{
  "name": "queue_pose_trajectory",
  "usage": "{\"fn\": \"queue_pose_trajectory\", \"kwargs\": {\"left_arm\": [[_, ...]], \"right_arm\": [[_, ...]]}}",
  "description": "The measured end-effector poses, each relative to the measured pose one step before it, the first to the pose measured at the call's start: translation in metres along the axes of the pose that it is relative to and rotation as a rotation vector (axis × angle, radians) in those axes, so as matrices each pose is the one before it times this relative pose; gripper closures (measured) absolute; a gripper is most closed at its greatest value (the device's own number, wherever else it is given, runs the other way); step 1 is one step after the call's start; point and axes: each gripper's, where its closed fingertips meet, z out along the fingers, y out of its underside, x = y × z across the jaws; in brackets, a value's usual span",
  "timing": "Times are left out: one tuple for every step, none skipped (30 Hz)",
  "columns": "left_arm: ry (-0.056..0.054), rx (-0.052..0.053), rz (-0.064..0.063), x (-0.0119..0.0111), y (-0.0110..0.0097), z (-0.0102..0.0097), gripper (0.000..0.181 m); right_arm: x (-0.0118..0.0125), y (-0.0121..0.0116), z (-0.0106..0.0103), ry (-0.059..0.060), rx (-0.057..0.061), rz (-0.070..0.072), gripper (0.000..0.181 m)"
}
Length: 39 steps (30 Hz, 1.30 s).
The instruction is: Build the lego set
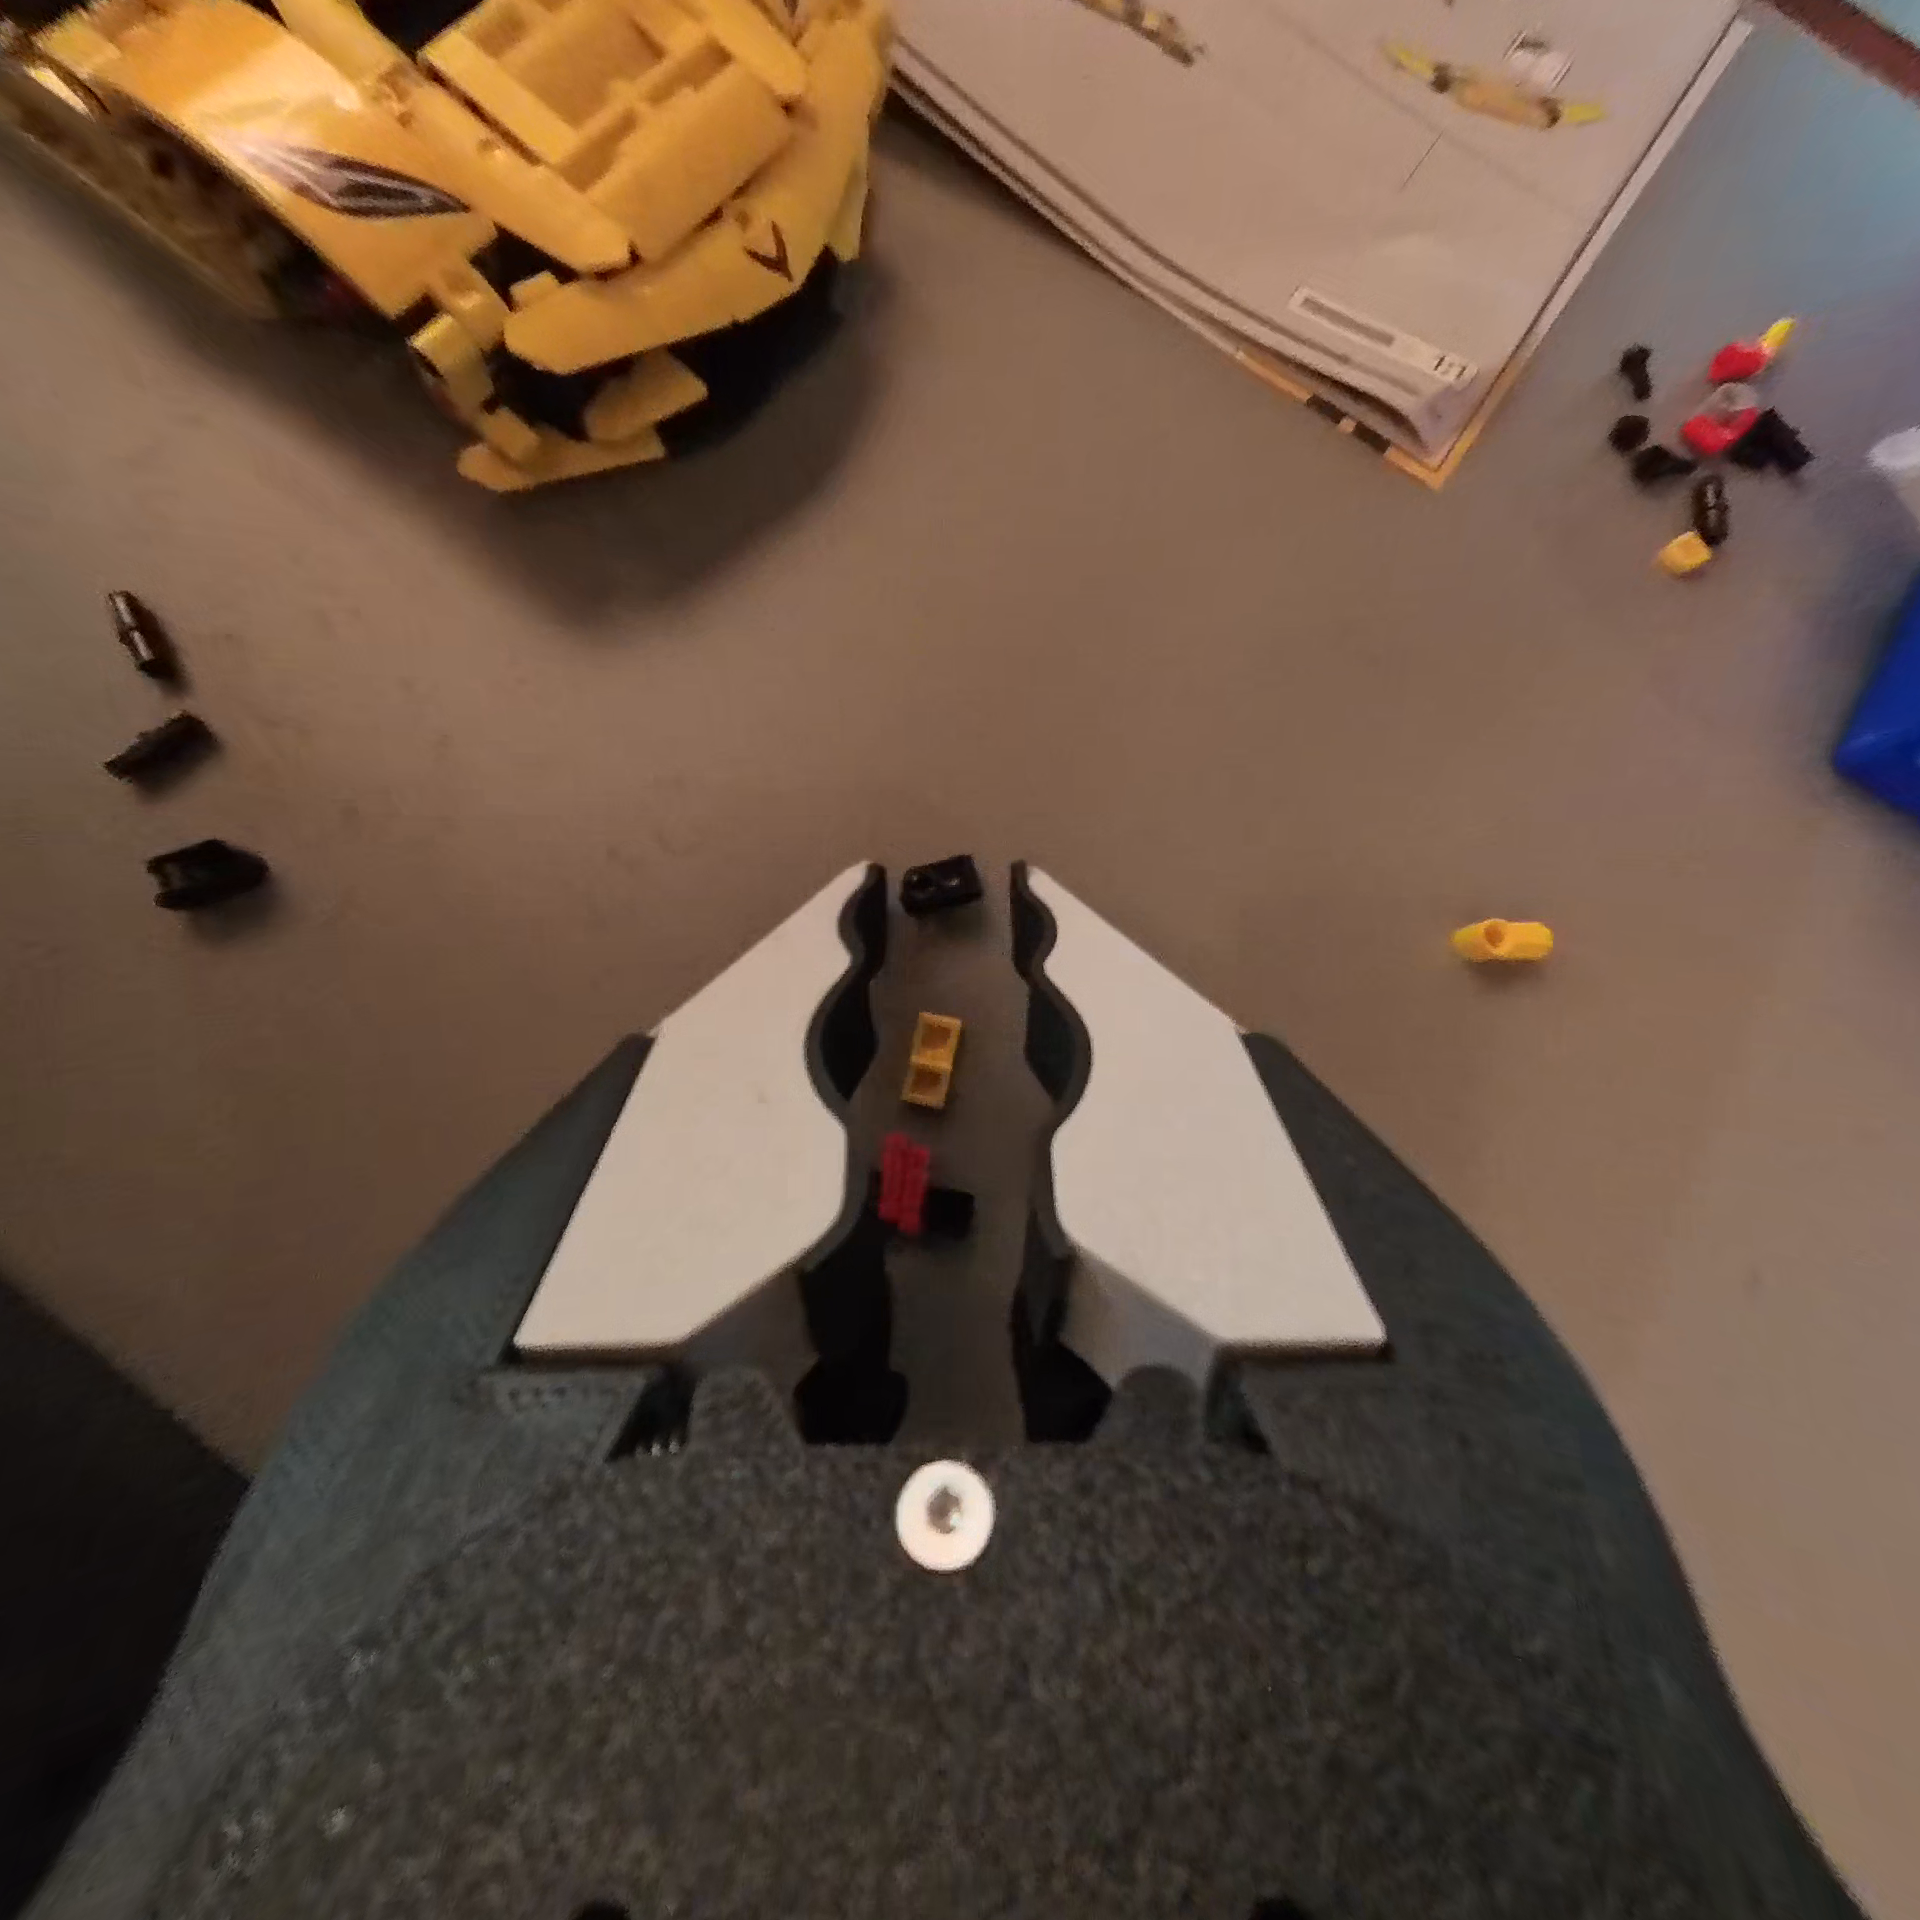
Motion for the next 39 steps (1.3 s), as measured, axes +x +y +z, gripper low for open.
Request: {"fn": "queue_pose_trajectory", "kwargs": {"left_arm": [[0.0007,-0.0033,0.0002,0.00029,0.00082,0.00064,0.152],[0.0020,-0.0037,-0.0007,0.00025,0.00078,0.00041,0.152],[0.0005,-0.0017,-0.0008,-0.00002,0.00048,0.00032,0.152],[-0.0011,0.0009,-0.0010,-0.00043,0.00002,-0.00020,0.152],[-0.0005,0.0008,-0.0016,-0.00032,-0.00010,-0.00023,0.152],[0.0002,-0.0004,-0.0017,-0.00011,-0.00001,-0.00038,0.152],[-0.0001,0.0004,-0.0006,0.00001,-0.00005,-0.00048,0.152],[-0.0012,0.0006,0.0012,-0.00004,-0.00009,-0.00057,0.152],[-0.0026,-0.0009,0.0019,-0.00011,0.00027,-0.00041,0.152],[-0.0018,-0.0011,0.0013,-0.00010,0.00016,-0.00032,0.152],[0.0006,-0.0004,0.0002,0.00024,0.00015,-0.00034,0.152],[0.0015,0.0001,-0.0003,0.00029,0.00002,-0.00027,0.152],[0.0004,0.0007,0.0003,0.00022,0.00002,-0.00041,0.152],[-0.0011,0.0010,0.0007,-0.00008,0.00007,-0.00046,0.152],[-0.0007,0.0012,-0.0001,-0.00008,-0.00009,-0.00048,0.152],[0.0017,0.0018,-0.0010,0.00024,-0.00002,-0.00044,0.152],[0.0029,0.0016,-0.0011,0.00048,-0.00008,-0.00038,0.152],[0.0013,0.0006,-0.0004,0.00028,0.00008,-0.00021,0.152],[0.0001,-0.0005,0.0005,0.00010,0.00020,0.00000,0.152],[0.0003,-0.0009,0.0007,0.00015,0.00009,0.00011,0.152],[0.0012,0.0004,0.0004,0.00044,-0.00022,-0.00008,0.152],[0.0018,0.0024,0.0003,0.00075,-0.00071,-0.00014,0.152],[0.0012,0.0034,0.0009,0.00066,-0.00070,-0.00019,0.152],[0.0007,0.0026,0.0015,0.00079,-0.00072,0.00001,0.152],[0.0010,0.0011,0.0015,0.00068,-0.00040,0.00032,0.152],[0.0015,0.0004,0.0013,0.00083,-0.00034,0.00043,0.152],[0.0019,-0.0011,0.0012,0.00076,-0.00001,0.00060,0.152],[0.0012,-0.0030,0.0011,0.00048,0.00036,0.00037,0.152],[0.0002,-0.0022,0.0007,0.00023,0.00037,0.00020,0.152],[0.0003,-0.0007,0.0000,0.00021,0.00031,-0.00021,0.152],[0.0007,-0.0004,-0.0005,0.00010,0.00025,-0.00030,0.152],[0.0001,0.0001,-0.0006,-0.00008,0.00005,-0.00031,0.152],[-0.0007,0.0005,-0.0005,-0.00017,0.00007,-0.00033,0.152],[-0.0009,0.0001,-0.0005,-0.00024,-0.00009,-0.00033,0.152],[-0.0007,-0.0003,-0.0004,-0.00026,0.00000,-0.00013,0.152],[-0.0004,-0.0002,-0.0005,-0.00004,-0.00011,-0.00003,0.152],[0.0000,-0.0003,-0.0006,0.00004,0.00005,-0.00002,0.152],[-0.0004,-0.0008,-0.0005,0.00000,0.00025,-0.00004,0.152],[-0.0009,-0.0018,0.0001,0.00006,0.00049,0.00009,0.152]], "right_arm": [[-0.00080,0.00111,0.00210,-0.0019,-0.0078,-0.0042,0.158],[0.00050,-0.00001,0.00092,0.0055,0.0014,-0.0070,0.159],[0.00027,0.00020,0.00019,0.0027,-0.0009,-0.0074,0.165],[-0.00018,-0.00001,0.00001,-0.0020,0.0013,-0.0074,0.165],[0.00013,0.00019,-0.00019,-0.0025,-0.0037,-0.0035,0.166],[-0.00132,0.00023,-0.00061,-0.0119,-0.0084,0.0023,0.166],[-0.00390,-0.00202,-0.00124,-0.0240,0.0023,0.0024,0.165],[-0.00805,-0.00571,-0.00230,-0.0413,0.0238,-0.0039,0.166],[-0.01566,-0.00827,-0.00244,-0.0763,0.0378,-0.0154,0.166],[-0.02067,-0.00737,-0.00118,-0.0957,0.0309,-0.0284,0.166],[-0.02054,-0.00383,0.00089,-0.0879,0.0103,-0.0407,0.166],[-0.01962,-0.00042,0.00240,-0.0793,-0.0047,-0.0491,0.166],[-0.01776,0.00224,0.00308,-0.0685,-0.0134,-0.0541,0.166],[-0.01071,0.00414,0.00302,-0.0321,-0.0195,-0.0425,0.166],[-0.00307,0.00550,0.00221,0.0036,-0.0269,-0.0292,0.165],[-0.00428,0.00425,0.00194,-0.0079,-0.0213,-0.0191,0.166],[-0.00374,0.00260,0.00201,-0.0053,-0.0145,-0.0131,0.165],[-0.00223,0.00165,0.00210,0.0035,-0.0115,-0.0115,0.165],[-0.00057,-0.00043,0.00119,0.0146,-0.0002,-0.0140,0.166],[-0.00039,-0.00018,0.00054,0.0124,-0.0018,-0.0183,0.166],[0.00014,-0.00032,0.00032,0.0114,0.0006,-0.0127,0.166],[0.00026,-0.00036,0.00043,0.0072,0.0020,-0.0063,0.165],[0.00029,-0.00018,0.00046,0.0020,0.0020,-0.0006,0.165],[0.00008,-0.00009,0.00022,-0.0010,0.0005,0.0035,0.165],[0.00011,0.00026,-0.00017,-0.0007,-0.0008,0.0056,0.165],[0.00035,0.00016,-0.00078,0.0016,-0.0004,0.0100,0.162],[0.00229,-0.00084,-0.00232,0.0120,0.0070,0.0206,0.153],[0.00342,-0.00220,-0.00581,0.0114,0.0230,0.0229,0.151],[0.00719,-0.00351,-0.00952,0.0229,0.0400,0.0313,0.152],[0.01597,-0.00058,-0.01205,0.0643,0.0281,0.0410,0.155],[0.02538,0.00466,-0.01272,0.1065,0.0018,0.0482,0.157],[0.02514,0.00708,-0.01027,0.0897,-0.0094,0.0453,0.157],[0.02630,0.00850,-0.00697,0.0946,-0.0174,0.0579,0.157],[0.02661,0.01014,-0.00325,0.0995,-0.0345,0.0573,0.155],[0.01275,0.00803,0.00073,0.0250,-0.0288,0.0249,0.153],[0.00698,0.00527,0.00263,0.0086,-0.0156,0.0124,0.153],[0.00671,0.00244,0.00333,0.0209,-0.0082,0.0023,0.153],[0.00097,-0.00059,0.00353,-0.0033,0.0044,-0.0015,0.153],[-0.00142,-0.00185,0.00355,-0.0131,0.0081,0.0041,0.153]]}}
